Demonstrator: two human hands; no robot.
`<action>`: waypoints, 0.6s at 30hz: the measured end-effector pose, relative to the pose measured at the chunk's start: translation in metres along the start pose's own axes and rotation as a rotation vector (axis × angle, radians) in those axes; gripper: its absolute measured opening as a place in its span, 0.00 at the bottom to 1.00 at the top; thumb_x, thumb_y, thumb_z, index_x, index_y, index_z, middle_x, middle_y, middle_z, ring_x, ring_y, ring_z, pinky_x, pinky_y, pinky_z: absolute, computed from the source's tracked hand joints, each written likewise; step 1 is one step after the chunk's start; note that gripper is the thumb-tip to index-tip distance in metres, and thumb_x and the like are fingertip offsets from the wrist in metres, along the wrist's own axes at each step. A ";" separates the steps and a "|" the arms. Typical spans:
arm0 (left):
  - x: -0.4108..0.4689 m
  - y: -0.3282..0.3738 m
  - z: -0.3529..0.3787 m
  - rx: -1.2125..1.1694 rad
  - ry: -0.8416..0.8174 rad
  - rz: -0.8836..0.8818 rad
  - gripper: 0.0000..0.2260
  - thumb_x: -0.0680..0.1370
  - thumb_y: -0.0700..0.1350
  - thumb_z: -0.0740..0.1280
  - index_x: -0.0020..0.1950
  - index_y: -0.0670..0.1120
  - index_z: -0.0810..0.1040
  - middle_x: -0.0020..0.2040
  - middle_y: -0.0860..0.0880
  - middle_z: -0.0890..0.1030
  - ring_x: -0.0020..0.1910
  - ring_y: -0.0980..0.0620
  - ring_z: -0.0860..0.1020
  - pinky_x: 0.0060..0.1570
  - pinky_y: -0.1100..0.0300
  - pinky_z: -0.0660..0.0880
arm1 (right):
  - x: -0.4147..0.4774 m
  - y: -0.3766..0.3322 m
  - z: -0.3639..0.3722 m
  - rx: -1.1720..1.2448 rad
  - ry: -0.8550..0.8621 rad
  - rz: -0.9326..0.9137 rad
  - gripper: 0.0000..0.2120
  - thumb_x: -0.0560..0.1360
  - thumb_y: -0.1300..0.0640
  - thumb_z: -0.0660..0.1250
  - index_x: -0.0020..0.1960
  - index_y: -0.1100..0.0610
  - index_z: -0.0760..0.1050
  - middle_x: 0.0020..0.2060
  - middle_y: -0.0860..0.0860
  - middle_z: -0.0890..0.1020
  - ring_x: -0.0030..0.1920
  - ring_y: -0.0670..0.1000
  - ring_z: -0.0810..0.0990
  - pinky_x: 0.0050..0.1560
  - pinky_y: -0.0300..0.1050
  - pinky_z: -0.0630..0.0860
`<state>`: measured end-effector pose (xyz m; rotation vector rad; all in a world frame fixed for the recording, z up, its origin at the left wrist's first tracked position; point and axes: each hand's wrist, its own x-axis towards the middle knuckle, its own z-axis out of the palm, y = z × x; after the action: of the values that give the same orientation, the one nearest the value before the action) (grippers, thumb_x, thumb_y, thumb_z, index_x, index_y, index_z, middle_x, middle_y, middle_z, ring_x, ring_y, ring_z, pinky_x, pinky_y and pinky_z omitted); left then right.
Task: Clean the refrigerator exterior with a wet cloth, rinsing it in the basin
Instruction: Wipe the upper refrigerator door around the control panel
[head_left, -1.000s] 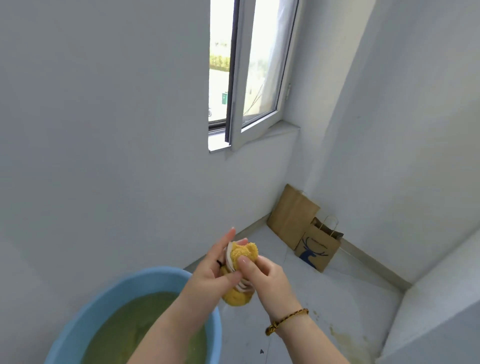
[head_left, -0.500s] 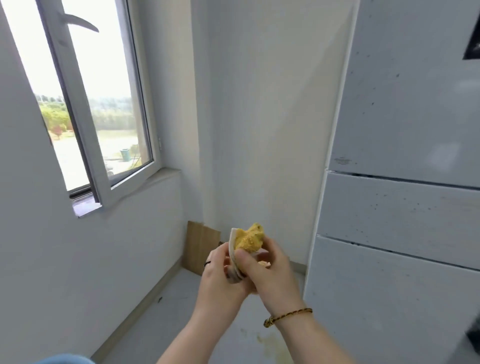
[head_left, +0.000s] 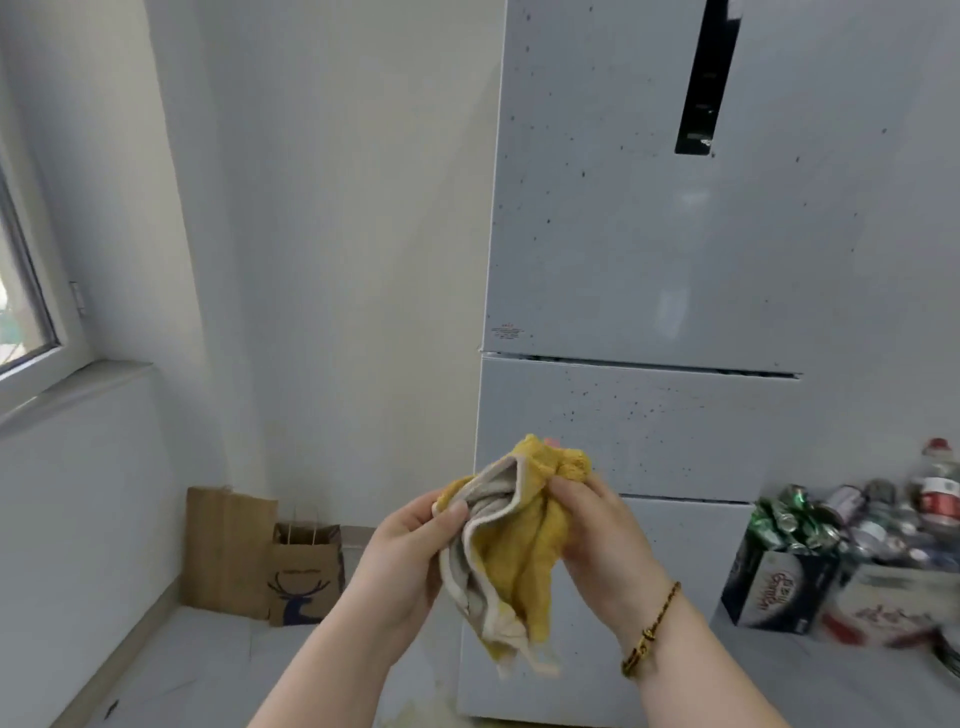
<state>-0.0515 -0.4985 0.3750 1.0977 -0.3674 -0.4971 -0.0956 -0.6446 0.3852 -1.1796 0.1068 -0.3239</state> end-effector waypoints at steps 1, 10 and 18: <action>0.016 0.000 0.003 -0.026 -0.005 -0.005 0.08 0.74 0.40 0.61 0.47 0.39 0.79 0.33 0.45 0.83 0.31 0.52 0.81 0.29 0.64 0.77 | 0.014 -0.003 -0.007 0.040 0.003 0.013 0.19 0.68 0.62 0.68 0.59 0.55 0.73 0.39 0.49 0.83 0.40 0.48 0.81 0.38 0.39 0.77; 0.139 0.014 -0.012 -0.029 -0.070 0.021 0.09 0.64 0.35 0.72 0.42 0.44 0.84 0.38 0.43 0.84 0.35 0.50 0.82 0.32 0.61 0.78 | 0.108 -0.002 -0.009 -0.213 0.263 0.061 0.11 0.77 0.52 0.61 0.51 0.58 0.76 0.48 0.54 0.82 0.44 0.49 0.80 0.39 0.41 0.76; 0.213 0.007 0.011 0.101 0.002 0.047 0.09 0.71 0.33 0.67 0.40 0.45 0.83 0.37 0.44 0.84 0.35 0.49 0.82 0.35 0.59 0.77 | 0.151 -0.009 -0.006 -0.341 0.507 -0.280 0.05 0.74 0.55 0.64 0.42 0.56 0.71 0.34 0.48 0.77 0.32 0.37 0.76 0.31 0.26 0.70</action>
<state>0.1219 -0.6217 0.3946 1.1848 -0.4192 -0.4400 0.0443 -0.6985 0.4041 -1.4297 0.4548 -0.8758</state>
